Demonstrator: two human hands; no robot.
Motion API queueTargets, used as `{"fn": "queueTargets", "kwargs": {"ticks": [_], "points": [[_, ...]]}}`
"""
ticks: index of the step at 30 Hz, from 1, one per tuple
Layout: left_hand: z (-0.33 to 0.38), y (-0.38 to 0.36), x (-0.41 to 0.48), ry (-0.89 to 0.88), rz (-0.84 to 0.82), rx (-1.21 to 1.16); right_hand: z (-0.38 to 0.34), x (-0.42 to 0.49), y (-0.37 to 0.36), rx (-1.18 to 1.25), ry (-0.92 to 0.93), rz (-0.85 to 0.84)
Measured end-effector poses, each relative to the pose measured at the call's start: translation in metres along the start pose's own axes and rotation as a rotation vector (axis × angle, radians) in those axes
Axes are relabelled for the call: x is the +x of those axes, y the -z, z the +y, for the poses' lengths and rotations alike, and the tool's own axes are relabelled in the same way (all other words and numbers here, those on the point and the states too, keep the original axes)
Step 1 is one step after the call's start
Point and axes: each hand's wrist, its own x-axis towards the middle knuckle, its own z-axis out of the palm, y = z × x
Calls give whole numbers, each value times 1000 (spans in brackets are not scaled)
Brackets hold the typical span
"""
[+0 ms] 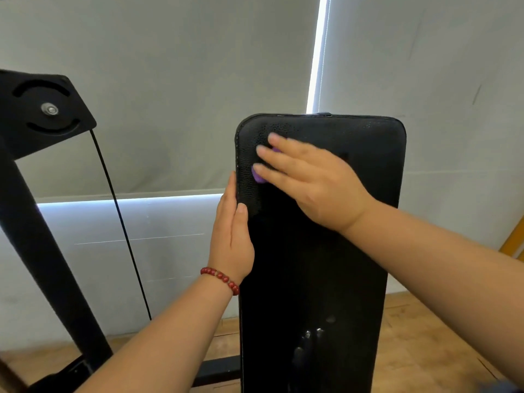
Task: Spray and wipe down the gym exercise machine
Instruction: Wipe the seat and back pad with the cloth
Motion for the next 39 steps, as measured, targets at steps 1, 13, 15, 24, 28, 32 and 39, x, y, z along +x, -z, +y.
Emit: {"fn": "queueTargets", "kwargs": {"ticks": [1,13,15,24,28,32,39], "points": [[0,-1,0,11,-7,-11,-1,8,-2,-1,-53,48],[4,23,4,50,-194,-54,-13,18,-11,55,-67,56],[5,25,5,54,-202,-69,-24,14,-17,83,-82,72],[1,37,9,122,-304,-75,1,18,0,12,-27,-3],[0,36,9,141,-300,-122,-20,21,-13,62,-80,50],[-2,35,8,170,-291,-171,-28,0,-4,118,100,-119],[2,37,7,204,-311,-165,-17,25,-8,51,-120,57]]}}
